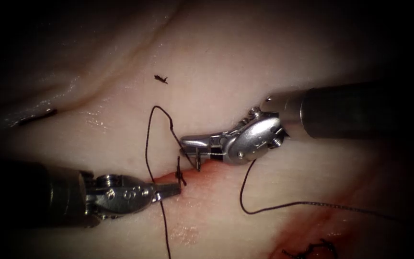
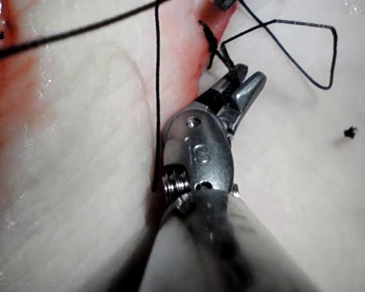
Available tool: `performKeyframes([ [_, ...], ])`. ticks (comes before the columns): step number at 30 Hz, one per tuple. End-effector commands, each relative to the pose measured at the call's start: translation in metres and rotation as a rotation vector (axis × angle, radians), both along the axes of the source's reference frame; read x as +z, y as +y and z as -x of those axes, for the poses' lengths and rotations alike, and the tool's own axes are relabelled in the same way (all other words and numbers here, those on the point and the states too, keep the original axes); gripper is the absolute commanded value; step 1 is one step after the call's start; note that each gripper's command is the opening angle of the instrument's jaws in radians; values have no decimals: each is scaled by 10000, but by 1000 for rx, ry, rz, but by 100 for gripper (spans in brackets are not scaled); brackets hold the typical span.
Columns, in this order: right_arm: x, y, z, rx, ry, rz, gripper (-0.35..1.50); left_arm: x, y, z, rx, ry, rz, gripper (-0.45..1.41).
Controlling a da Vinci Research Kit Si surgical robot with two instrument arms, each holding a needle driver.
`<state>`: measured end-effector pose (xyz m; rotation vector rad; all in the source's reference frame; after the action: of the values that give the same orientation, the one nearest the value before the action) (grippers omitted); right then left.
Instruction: Wound Closure
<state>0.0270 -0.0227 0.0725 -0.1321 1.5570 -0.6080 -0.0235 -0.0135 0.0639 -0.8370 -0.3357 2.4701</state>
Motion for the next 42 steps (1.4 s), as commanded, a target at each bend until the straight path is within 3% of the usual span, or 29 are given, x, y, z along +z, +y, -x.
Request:
performKeyframes([
  [1,8,-7,-8,-3,0,-4,-35,5,-5,4,1,0,-1,-45],
  [29,19,-26,-2,-30,-26,-30,-35,6,-4,4,0,4,2,-45],
  [42,4,-34,3,-73,-34,-40,-35,6,-4,1,0,7,5,-45],
])
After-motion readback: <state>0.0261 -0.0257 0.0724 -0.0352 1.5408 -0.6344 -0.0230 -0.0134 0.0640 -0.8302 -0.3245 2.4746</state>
